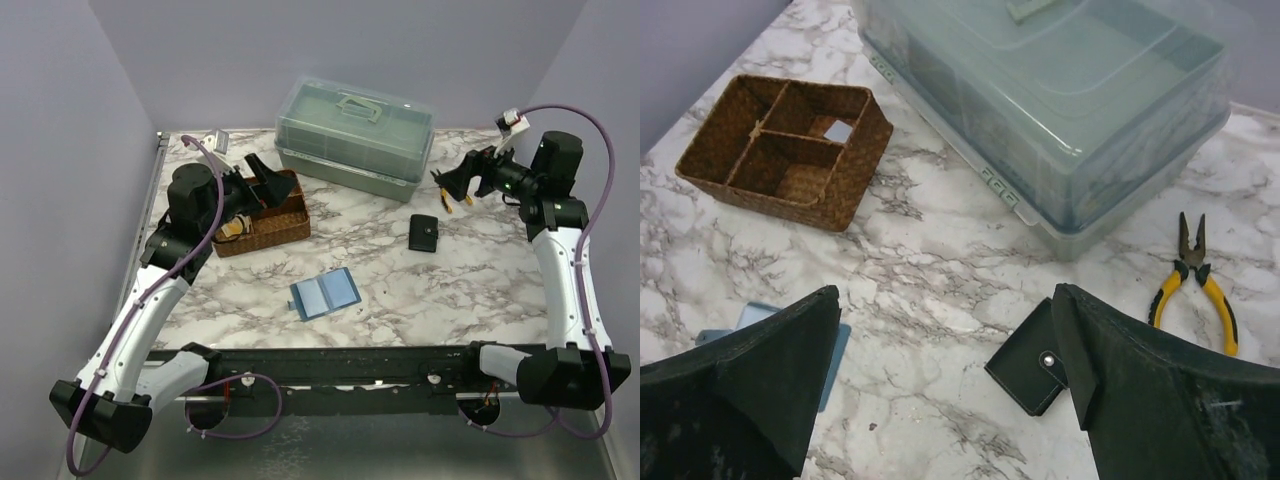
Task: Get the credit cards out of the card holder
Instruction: Reset both arms
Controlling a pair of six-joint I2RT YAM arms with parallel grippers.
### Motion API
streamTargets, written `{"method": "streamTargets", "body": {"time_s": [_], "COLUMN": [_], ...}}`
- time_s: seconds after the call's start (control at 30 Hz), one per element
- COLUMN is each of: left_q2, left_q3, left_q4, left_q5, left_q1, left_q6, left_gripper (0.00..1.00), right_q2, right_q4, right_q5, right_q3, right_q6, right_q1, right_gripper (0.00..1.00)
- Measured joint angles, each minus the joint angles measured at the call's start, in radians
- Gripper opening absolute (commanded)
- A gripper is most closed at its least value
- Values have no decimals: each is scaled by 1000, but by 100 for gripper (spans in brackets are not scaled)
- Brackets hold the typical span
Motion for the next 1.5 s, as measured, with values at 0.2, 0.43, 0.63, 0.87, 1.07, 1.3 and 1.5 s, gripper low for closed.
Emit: {"method": "streamTargets", "body": {"time_s": [0.2, 0.43, 0.63, 0.87, 1.07, 1.3, 1.5], "left_q2": [-29, -66, -71, -73, -86, -106, -109], "left_q3": [3, 13, 29, 29, 27, 19, 7], "left_q4": [-38, -71, -80, -90, -91, -90, -90], "left_q5": [3, 3, 3, 3, 3, 3, 3], "left_q1": [2, 2, 2, 2, 2, 2, 2], "left_q6": [18, 39, 49, 44, 35, 34, 34], "left_gripper": [99, 99, 99, 99, 99, 99, 99], "right_q2": [-55, -82, -117, -132, -136, -136, -136], "right_q4": [7, 7, 7, 8, 11, 11, 12], "right_q5": [16, 123, 145, 153, 151, 139, 126], "right_q3": [27, 27, 34, 35, 35, 35, 35], "right_q6": [61, 185, 228, 240, 246, 255, 257], "right_q1": [1, 1, 1, 1, 1, 1, 1], "right_gripper": [99, 99, 99, 99, 99, 99, 99]}}
